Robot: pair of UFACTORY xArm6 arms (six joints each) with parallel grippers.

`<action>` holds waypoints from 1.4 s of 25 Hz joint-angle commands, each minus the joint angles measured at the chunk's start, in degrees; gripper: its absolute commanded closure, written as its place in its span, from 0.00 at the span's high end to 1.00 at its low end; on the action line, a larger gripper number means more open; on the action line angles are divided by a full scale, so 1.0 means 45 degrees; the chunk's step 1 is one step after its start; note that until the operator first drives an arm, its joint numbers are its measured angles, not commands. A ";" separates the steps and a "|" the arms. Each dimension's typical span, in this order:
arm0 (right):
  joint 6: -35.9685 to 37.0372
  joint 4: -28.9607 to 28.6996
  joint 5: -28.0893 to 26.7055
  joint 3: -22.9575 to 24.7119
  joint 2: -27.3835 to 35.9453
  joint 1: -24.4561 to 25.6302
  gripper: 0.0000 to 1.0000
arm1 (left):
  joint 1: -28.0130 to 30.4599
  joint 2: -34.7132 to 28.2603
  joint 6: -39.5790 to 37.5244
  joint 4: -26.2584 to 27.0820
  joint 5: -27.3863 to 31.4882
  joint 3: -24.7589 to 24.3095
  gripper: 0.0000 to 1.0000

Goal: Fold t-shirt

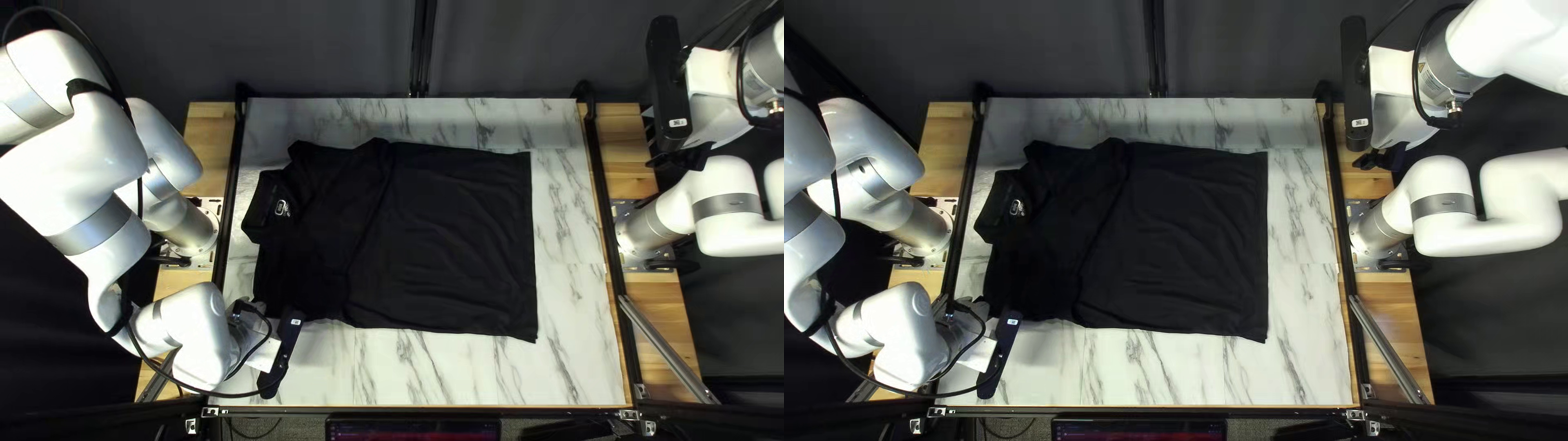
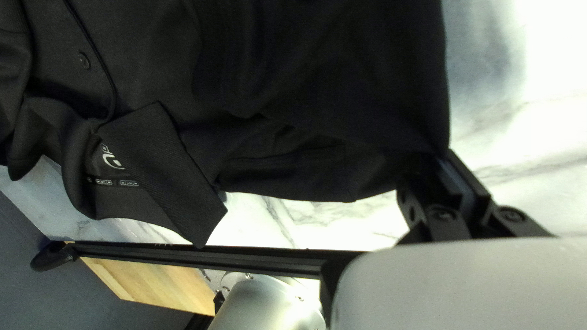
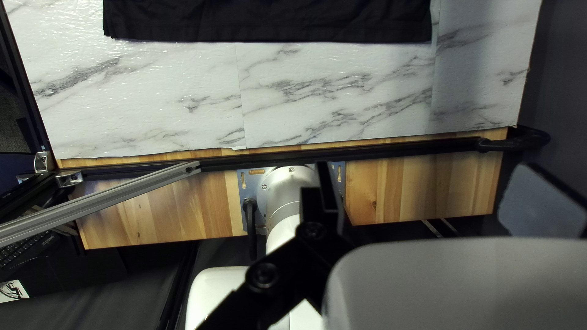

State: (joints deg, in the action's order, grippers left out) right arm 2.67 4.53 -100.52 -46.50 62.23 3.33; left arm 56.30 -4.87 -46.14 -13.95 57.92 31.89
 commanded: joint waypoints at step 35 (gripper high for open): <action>0.0000 0.0000 0.0000 0.0000 0.0000 0.0000 1.00 | -0.4759 -0.5949 0.6809 -0.0628 0.5486 0.0975 1.00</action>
State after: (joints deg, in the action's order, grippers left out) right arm 2.67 4.53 -100.52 -46.50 62.23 3.33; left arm 40.78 -24.18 -22.85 -15.90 78.99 38.46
